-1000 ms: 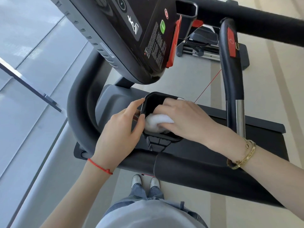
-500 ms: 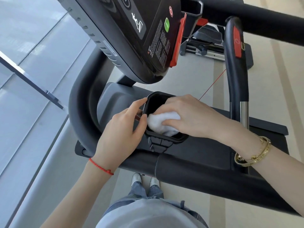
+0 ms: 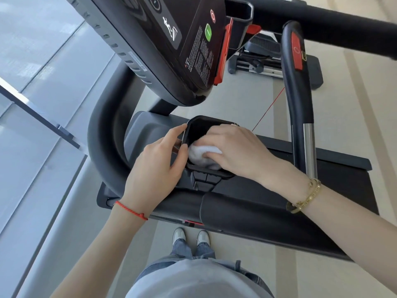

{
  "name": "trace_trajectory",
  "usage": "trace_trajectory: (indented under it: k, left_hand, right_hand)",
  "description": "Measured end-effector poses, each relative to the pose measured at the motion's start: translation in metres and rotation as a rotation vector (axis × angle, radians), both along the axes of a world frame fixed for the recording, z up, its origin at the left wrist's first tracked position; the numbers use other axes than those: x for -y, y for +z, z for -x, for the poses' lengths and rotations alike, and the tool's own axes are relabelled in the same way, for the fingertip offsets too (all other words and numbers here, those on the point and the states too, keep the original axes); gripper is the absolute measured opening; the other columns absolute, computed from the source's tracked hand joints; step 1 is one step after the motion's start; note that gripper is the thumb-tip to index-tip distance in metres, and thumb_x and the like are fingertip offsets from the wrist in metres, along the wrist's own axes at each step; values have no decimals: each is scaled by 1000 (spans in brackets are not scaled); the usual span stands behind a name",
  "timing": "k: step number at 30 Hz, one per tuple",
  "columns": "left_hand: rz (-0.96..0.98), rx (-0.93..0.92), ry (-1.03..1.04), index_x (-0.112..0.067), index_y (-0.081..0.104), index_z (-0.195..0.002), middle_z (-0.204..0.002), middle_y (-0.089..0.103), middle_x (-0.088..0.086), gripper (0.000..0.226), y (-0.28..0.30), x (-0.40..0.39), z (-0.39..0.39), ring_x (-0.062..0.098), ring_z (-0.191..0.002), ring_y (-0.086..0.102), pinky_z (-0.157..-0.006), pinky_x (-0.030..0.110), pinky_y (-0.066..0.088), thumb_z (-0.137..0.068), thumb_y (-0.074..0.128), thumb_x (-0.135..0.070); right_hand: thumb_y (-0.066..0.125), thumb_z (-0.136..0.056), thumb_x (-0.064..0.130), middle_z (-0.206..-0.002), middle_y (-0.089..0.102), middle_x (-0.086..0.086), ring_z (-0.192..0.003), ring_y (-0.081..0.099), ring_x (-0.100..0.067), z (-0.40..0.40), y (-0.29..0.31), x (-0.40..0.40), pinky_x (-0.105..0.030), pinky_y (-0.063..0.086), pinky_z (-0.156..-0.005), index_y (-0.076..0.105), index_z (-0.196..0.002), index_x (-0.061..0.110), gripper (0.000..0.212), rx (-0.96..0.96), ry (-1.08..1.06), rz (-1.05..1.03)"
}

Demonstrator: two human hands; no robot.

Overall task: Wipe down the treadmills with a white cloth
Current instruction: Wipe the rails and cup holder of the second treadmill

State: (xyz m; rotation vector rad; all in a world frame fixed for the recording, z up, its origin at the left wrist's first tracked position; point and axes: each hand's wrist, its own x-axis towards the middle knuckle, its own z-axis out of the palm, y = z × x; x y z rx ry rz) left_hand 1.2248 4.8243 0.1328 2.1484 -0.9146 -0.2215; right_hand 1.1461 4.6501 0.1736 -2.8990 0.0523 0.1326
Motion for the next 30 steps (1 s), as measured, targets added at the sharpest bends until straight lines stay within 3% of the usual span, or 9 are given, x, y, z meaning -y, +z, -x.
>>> trace_trajectory:
  k: [2,6,10,15,18,21,24,28,30]
  left_hand:
    - [-2,4,-3,-33,46,-140,-96,64,-17,43,1,0,0,9,-95,65,-85,40,55,-97,49,-30]
    - [-18,-7,0,-31,47,-140,-100,66,-15,44,2,0,0,12,-97,65,-85,41,55,-97,47,-30]
    - [-20,-25,-1,-29,46,-142,-99,68,-11,44,6,0,1,12,-96,65,-85,41,55,-97,48,-29]
    - [-41,-39,-4,-30,44,-143,-99,68,-11,45,8,-1,1,13,-95,66,-84,41,55,-98,48,-28]
    - [-52,-30,-12,-31,43,-144,-99,67,-12,45,9,0,1,12,-93,66,-83,40,56,-99,47,-29]
    - [-56,-34,-4,-32,42,-144,-96,68,-10,46,9,0,1,13,-90,66,-81,42,56,-98,46,-30]
    - [-54,-50,-2,-33,42,-143,-92,67,-8,45,9,0,2,15,-88,66,-80,43,56,-98,47,-30]
    - [-51,-48,-2,-34,41,-143,-92,67,-10,46,8,0,2,16,-88,66,-79,44,56,-98,46,-31]
    - [-57,-43,1,-35,42,-143,-93,66,-12,45,8,0,3,15,-88,66,-80,43,56,-97,46,-32]
  right_hand:
    - [53,-89,25,-87,63,6,-83,58,-24,-9,-2,-1,-40,52,-70,67,-92,36,18,-101,36,13]
    - [59,-90,25,-73,65,-2,-66,60,-23,-31,-3,-5,-37,55,-65,73,-84,22,15,-347,72,-41]
    - [55,-88,27,-47,44,-1,-46,39,-19,-40,3,3,-31,39,-51,53,-61,9,32,-472,62,-101]
    - [49,-87,14,-81,63,-1,-67,53,-26,-32,5,3,-39,47,-62,57,-80,18,11,-489,217,92]
    - [54,-87,16,-73,51,3,-70,51,-26,-30,1,0,-32,34,-52,60,-93,23,10,-432,175,212]
    - [52,-92,22,-68,39,4,-71,47,-26,-29,-7,-3,-30,30,-57,60,-106,19,16,-402,165,308]
    - [48,-95,26,-77,49,1,-72,48,-26,-29,-11,-2,-30,27,-55,62,-110,19,21,-402,192,318]
    - [51,-93,26,-83,50,-1,-71,47,-26,-31,-10,-1,-29,24,-49,63,-106,19,19,-410,215,308]
    - [56,-89,24,-75,47,0,-60,43,-23,-33,-8,1,-27,23,-46,60,-88,18,7,-399,201,318]
